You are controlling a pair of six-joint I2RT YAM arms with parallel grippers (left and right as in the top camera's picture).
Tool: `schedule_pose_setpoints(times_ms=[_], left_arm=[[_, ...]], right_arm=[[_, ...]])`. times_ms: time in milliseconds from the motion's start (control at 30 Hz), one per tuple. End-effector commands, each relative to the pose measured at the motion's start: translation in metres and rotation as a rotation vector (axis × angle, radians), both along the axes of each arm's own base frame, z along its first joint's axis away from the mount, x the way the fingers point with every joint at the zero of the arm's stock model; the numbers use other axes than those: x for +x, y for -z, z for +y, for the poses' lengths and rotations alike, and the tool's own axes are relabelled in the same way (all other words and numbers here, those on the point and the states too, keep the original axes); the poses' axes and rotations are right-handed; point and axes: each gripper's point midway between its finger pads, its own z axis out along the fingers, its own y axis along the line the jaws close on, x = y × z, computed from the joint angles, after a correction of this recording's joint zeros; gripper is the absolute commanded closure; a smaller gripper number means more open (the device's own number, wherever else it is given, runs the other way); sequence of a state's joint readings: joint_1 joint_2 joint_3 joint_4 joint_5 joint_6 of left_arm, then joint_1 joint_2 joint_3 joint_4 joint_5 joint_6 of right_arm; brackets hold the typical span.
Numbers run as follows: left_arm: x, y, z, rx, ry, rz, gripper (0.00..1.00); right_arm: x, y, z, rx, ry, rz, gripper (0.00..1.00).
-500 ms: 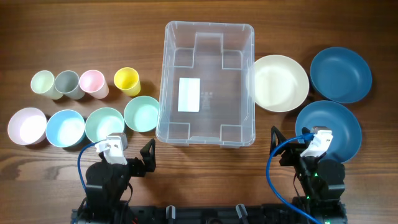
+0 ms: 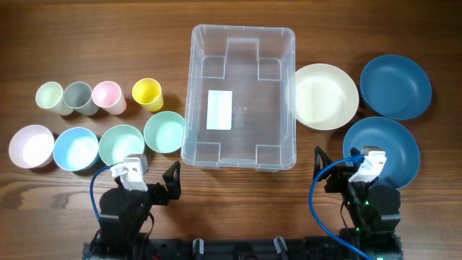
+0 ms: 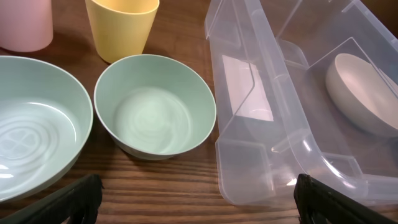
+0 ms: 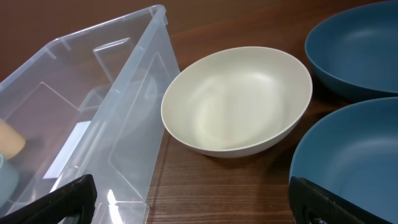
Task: Pack container
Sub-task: 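Move the right gripper toward the lower dark blue bowl, then grasp the lower dark blue bowl rim with the right gripper and lift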
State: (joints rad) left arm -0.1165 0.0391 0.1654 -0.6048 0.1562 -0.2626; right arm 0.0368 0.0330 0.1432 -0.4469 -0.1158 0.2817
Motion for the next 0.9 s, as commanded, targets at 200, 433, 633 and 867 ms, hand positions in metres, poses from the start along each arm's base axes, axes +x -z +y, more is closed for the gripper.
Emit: schedule_pose_setpoints(times_ms=[200,433,633,867], left_arm=[[-0.001,0.001,-0.004,0.009,0.03,-0.008,0.0],[-0.001,0.001,-0.004,0.008,0.029,-0.007,0.0],[-0.001,0.001,-0.004,0.008,0.03,-0.007,0.0],[-0.001,0.001,-0.004,0.008,0.03,-0.007,0.0]], right_arm=[[-0.001,-0.018,0.005,0.001,-0.032,-0.055,0.0],[-0.003,-0.092,-0.008,-0.031,0.038,-0.013,0.0],[0.007,-0.134,0.024,0.085,-0.106,0.354,0.0],[0.021,-0.079,-0.097,0.285,0.543,0.661,0.0]])
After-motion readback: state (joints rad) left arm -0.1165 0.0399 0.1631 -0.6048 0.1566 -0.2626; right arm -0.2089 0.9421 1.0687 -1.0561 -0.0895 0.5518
